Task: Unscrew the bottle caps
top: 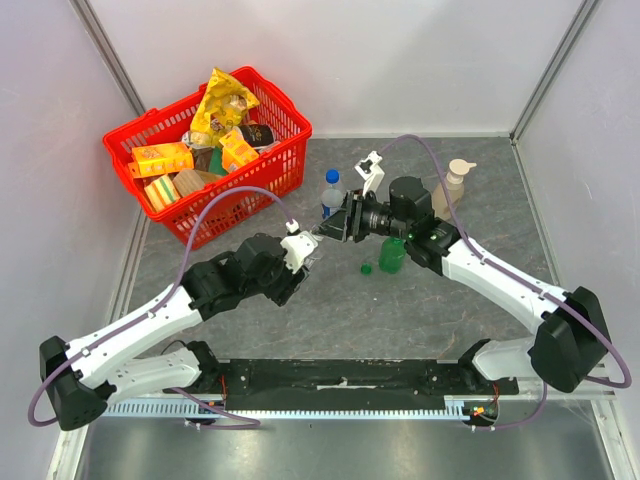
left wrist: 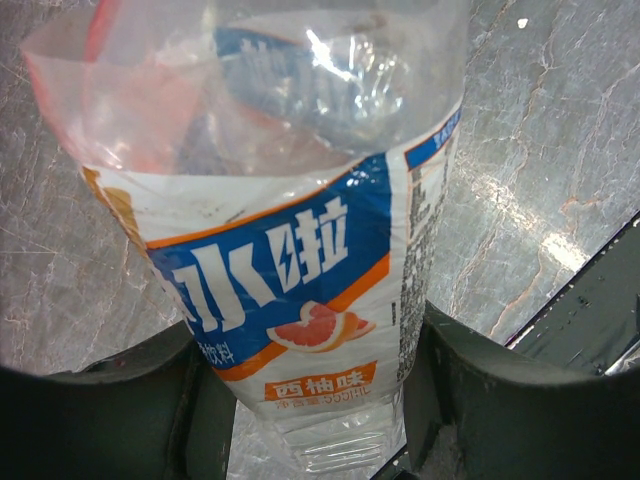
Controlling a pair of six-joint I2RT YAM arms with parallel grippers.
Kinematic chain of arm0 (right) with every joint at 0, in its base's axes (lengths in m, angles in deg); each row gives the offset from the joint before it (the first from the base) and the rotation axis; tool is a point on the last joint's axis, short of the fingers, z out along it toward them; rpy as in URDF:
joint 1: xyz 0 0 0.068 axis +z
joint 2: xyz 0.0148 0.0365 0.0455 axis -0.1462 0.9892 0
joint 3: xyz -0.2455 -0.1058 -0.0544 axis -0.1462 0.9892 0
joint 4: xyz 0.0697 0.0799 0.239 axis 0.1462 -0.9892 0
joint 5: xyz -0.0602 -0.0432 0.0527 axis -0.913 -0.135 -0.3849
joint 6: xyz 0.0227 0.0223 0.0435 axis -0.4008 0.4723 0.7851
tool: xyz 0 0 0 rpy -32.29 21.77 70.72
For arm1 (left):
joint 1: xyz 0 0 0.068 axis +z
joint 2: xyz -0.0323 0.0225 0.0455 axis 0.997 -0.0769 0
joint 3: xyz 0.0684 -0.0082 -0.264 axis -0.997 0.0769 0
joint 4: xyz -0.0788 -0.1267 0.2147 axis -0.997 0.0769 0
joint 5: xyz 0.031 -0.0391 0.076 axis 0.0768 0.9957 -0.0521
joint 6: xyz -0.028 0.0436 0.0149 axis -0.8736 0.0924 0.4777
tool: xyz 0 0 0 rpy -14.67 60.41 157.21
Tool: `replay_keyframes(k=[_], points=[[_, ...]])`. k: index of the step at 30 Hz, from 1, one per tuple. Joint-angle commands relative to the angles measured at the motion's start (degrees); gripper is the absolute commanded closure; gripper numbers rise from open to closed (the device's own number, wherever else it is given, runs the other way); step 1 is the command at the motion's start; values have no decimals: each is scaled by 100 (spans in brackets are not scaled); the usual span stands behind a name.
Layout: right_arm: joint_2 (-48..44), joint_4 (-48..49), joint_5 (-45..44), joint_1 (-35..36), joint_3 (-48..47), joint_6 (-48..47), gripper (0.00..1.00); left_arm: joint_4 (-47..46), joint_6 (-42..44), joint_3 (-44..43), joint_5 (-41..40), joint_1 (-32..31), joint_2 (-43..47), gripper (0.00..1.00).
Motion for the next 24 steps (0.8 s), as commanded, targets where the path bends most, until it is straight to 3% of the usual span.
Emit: replay_keyframes(k=[1,4,11,18,24], points=[[35,309,163,32,-76,122,53,-164,-105,-102,55,-9,11,98],[17,336,207,32,-58,148,61,-164,-96,-102,28,-9,11,98],[44,941,795,41,118,429,100,-155,-96,-111,-24,-9,20,98],[-149,1118,1016,41,267,307,100,-111,-88,-164,-16,-9,125,98],[-343,1205,1296,41,302,8,100,-111,44,-278,502,-9,432,98]])
